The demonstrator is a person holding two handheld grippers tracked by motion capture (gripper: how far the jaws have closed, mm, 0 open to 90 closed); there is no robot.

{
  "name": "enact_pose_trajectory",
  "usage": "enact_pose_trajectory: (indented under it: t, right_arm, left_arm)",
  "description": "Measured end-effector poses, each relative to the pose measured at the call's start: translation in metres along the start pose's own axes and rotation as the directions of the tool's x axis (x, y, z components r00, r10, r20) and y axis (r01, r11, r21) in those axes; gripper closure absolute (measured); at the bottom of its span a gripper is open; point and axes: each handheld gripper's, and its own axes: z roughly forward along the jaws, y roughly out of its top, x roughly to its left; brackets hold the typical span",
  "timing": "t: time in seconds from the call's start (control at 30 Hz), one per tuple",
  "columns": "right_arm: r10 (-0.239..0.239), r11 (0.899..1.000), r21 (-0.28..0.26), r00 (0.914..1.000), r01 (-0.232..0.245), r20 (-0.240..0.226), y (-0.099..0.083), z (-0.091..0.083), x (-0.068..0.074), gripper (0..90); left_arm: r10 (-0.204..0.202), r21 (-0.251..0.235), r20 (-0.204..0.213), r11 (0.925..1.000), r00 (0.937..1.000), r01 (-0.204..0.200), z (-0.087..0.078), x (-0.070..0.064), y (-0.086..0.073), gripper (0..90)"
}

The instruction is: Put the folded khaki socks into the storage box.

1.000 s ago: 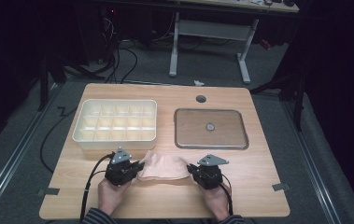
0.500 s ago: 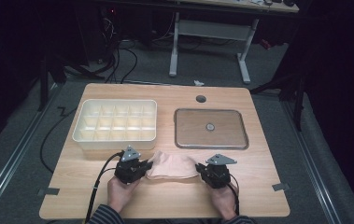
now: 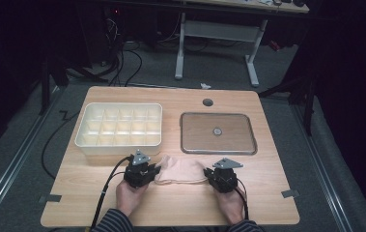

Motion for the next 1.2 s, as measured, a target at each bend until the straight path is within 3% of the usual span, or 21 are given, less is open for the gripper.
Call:
enact_pose_trajectory:
  t: [0.2, 0.37, 0.6, 0.97, 1.13, 1.2]
  right_arm:
    - [0.010, 1.000, -0.008, 0.9999, -0.010, 0.010, 0.000, 0.002, -0.002, 75.9]
    - [0.003, 1.000, -0.011, 0.9997, -0.003, 0.023, -0.001, 0.003, -0.003, 70.6]
    - [0.008, 1.000, -0.022, 0.9994, -0.007, 0.033, -0.002, 0.004, -0.004, 64.5]
    - [0.036, 0.999, -0.024, 0.9986, -0.036, 0.039, -0.003, 0.002, -0.007, 55.4]
    - [0.046, 0.996, -0.076, 0.9983, -0.043, 0.037, -0.001, -0.011, -0.005, 55.4]
    - [0.047, 0.994, -0.101, 0.9986, -0.044, 0.027, 0.000, -0.018, -0.003, 60.1]
  left_arm:
    - [0.017, 0.019, -0.063, 0.9997, 0.9979, -0.016, 0.001, 0.002, -0.004, 57.0]
    - [0.034, 0.021, -0.099, 0.9993, 0.9946, -0.032, 0.002, 0.001, -0.008, 49.5]
    - [0.050, -0.005, -0.109, 0.9987, 0.9928, -0.051, 0.002, 0.003, -0.012, 45.7]
    - [0.049, -0.002, -0.123, 0.9988, 0.9912, -0.049, 0.002, 0.003, -0.012, 43.4]
    - [0.038, -0.003, -0.132, 0.9992, 0.9906, -0.039, 0.003, 0.004, -0.012, 39.3]
    - [0.038, -0.003, -0.131, 0.9992, 0.9906, -0.039, 0.003, 0.004, -0.012, 38.9]
